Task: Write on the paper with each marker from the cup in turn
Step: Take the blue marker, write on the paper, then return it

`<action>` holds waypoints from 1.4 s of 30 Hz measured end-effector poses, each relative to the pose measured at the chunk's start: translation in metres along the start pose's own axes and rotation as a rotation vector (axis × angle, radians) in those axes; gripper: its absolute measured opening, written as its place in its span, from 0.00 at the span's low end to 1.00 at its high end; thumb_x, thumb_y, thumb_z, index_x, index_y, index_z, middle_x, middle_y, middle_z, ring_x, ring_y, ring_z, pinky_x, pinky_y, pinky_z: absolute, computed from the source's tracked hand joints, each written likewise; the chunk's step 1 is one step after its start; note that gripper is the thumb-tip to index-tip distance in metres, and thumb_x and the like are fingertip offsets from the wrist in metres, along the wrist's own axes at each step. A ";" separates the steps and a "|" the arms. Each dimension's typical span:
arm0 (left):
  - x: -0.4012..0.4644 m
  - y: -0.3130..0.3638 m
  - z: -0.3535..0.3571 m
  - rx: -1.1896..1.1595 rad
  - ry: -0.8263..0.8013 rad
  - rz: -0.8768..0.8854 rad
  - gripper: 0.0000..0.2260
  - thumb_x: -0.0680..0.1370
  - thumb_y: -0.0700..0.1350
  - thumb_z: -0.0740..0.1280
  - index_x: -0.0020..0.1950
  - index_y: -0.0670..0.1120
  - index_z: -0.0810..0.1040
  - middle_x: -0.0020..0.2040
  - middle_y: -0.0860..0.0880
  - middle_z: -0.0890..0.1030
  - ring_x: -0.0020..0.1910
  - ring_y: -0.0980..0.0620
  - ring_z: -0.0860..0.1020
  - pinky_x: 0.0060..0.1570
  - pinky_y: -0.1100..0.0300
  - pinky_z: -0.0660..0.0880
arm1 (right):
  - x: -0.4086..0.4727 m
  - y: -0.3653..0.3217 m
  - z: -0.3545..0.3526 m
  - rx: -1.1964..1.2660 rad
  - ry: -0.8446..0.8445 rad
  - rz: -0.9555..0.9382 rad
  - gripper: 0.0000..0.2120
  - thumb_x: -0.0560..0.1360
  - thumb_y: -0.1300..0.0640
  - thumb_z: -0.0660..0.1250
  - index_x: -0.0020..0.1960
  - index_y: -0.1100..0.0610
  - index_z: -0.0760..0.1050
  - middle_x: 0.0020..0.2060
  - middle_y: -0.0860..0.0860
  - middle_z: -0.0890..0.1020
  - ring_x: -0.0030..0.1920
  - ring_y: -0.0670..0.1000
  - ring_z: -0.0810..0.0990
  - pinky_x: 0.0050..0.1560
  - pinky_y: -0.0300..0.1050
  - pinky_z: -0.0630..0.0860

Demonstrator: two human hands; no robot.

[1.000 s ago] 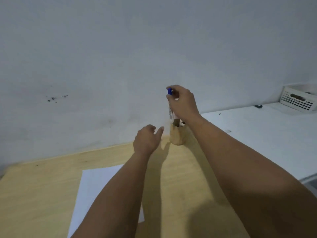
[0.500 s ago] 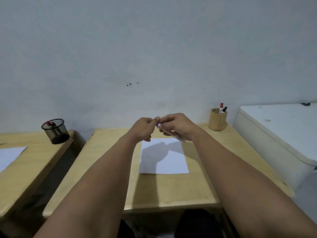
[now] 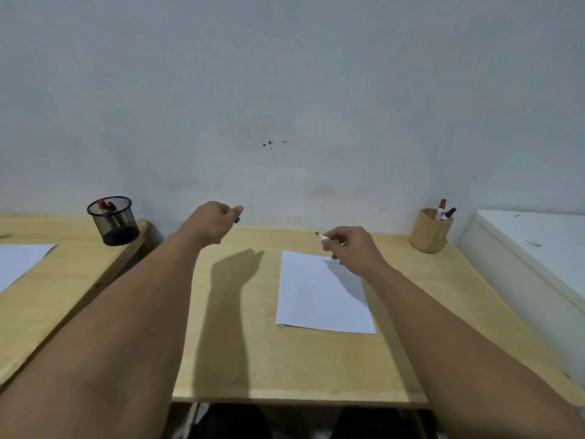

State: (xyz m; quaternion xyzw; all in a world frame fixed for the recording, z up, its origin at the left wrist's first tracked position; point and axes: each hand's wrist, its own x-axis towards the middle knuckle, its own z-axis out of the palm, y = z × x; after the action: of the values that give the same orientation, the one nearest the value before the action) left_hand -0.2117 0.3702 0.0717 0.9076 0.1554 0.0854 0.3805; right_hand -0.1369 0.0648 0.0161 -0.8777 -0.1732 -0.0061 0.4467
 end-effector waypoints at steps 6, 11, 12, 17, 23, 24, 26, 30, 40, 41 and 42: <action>0.021 -0.021 0.070 0.623 -0.043 0.144 0.19 0.85 0.60 0.55 0.43 0.48 0.72 0.43 0.50 0.76 0.45 0.44 0.74 0.44 0.53 0.69 | 0.017 0.010 0.026 0.631 -0.054 0.377 0.05 0.86 0.65 0.65 0.57 0.57 0.78 0.47 0.62 0.84 0.33 0.56 0.82 0.32 0.45 0.83; 0.026 -0.026 0.098 0.714 -0.104 0.134 0.17 0.82 0.61 0.57 0.43 0.50 0.72 0.42 0.52 0.75 0.44 0.45 0.76 0.43 0.54 0.70 | 0.030 0.016 0.033 1.018 -0.130 0.498 0.12 0.85 0.70 0.62 0.60 0.60 0.81 0.51 0.62 0.85 0.38 0.56 0.87 0.37 0.49 0.86; 0.026 -0.027 0.100 0.723 -0.106 0.134 0.17 0.81 0.61 0.57 0.43 0.50 0.72 0.42 0.52 0.76 0.44 0.45 0.76 0.43 0.54 0.70 | 0.032 0.016 0.035 1.058 -0.125 0.521 0.12 0.85 0.70 0.61 0.59 0.60 0.81 0.51 0.62 0.85 0.37 0.56 0.87 0.36 0.47 0.86; 0.022 -0.031 0.100 0.681 -0.088 0.058 0.19 0.79 0.65 0.59 0.44 0.50 0.74 0.46 0.51 0.80 0.44 0.46 0.77 0.44 0.54 0.71 | 0.031 0.016 0.041 1.381 -0.118 0.617 0.18 0.85 0.70 0.55 0.62 0.64 0.83 0.52 0.64 0.88 0.43 0.59 0.92 0.51 0.53 0.89; -0.010 -0.037 0.110 0.473 0.230 0.338 0.20 0.75 0.67 0.60 0.49 0.51 0.76 0.47 0.55 0.77 0.49 0.50 0.75 0.39 0.54 0.73 | 0.023 0.015 0.044 1.415 -0.056 0.511 0.12 0.85 0.69 0.63 0.62 0.59 0.81 0.53 0.60 0.89 0.45 0.56 0.92 0.39 0.45 0.87; -0.019 -0.039 0.115 0.446 0.232 0.435 0.19 0.75 0.66 0.60 0.50 0.52 0.77 0.48 0.56 0.77 0.48 0.51 0.75 0.39 0.54 0.74 | 0.021 0.014 0.045 1.224 -0.023 0.471 0.08 0.85 0.64 0.68 0.60 0.56 0.81 0.51 0.57 0.90 0.44 0.53 0.91 0.38 0.45 0.86; -0.034 -0.047 0.126 0.416 0.131 0.553 0.17 0.76 0.64 0.64 0.53 0.53 0.79 0.51 0.57 0.78 0.50 0.52 0.75 0.42 0.54 0.75 | 0.014 0.016 0.049 0.865 0.036 0.420 0.01 0.82 0.56 0.73 0.54 0.52 0.83 0.47 0.54 0.89 0.39 0.51 0.88 0.36 0.44 0.82; -0.052 -0.055 0.142 0.504 -0.013 0.567 0.21 0.75 0.68 0.62 0.56 0.55 0.80 0.56 0.58 0.77 0.55 0.50 0.76 0.49 0.54 0.71 | 0.007 0.028 0.057 0.717 0.034 0.358 0.05 0.83 0.54 0.72 0.50 0.53 0.85 0.41 0.56 0.85 0.32 0.52 0.78 0.30 0.41 0.72; -0.072 -0.042 0.147 0.416 -0.071 0.366 0.32 0.76 0.72 0.59 0.73 0.55 0.73 0.80 0.54 0.68 0.81 0.49 0.60 0.74 0.48 0.59 | 0.010 0.003 0.073 0.600 0.114 0.295 0.17 0.82 0.46 0.72 0.47 0.61 0.83 0.29 0.50 0.82 0.28 0.49 0.76 0.30 0.40 0.71; -0.071 -0.043 0.145 0.389 -0.088 0.359 0.33 0.76 0.72 0.59 0.75 0.56 0.71 0.81 0.55 0.66 0.82 0.50 0.59 0.75 0.48 0.58 | 0.013 0.001 0.078 0.608 0.130 0.292 0.15 0.82 0.48 0.71 0.46 0.59 0.83 0.29 0.50 0.83 0.28 0.49 0.77 0.30 0.40 0.71; -0.070 -0.043 0.144 0.379 -0.108 0.359 0.34 0.76 0.73 0.58 0.77 0.56 0.70 0.82 0.55 0.65 0.83 0.51 0.57 0.76 0.48 0.57 | 0.015 -0.001 0.082 0.600 0.133 0.291 0.12 0.82 0.50 0.71 0.46 0.56 0.83 0.29 0.50 0.84 0.28 0.49 0.78 0.30 0.40 0.71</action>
State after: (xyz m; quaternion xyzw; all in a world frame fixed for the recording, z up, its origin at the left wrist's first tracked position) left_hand -0.2476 0.2788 -0.0615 0.9790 -0.0155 0.0724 0.1901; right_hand -0.1349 0.1344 -0.0303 -0.7203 -0.0109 0.0518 0.6917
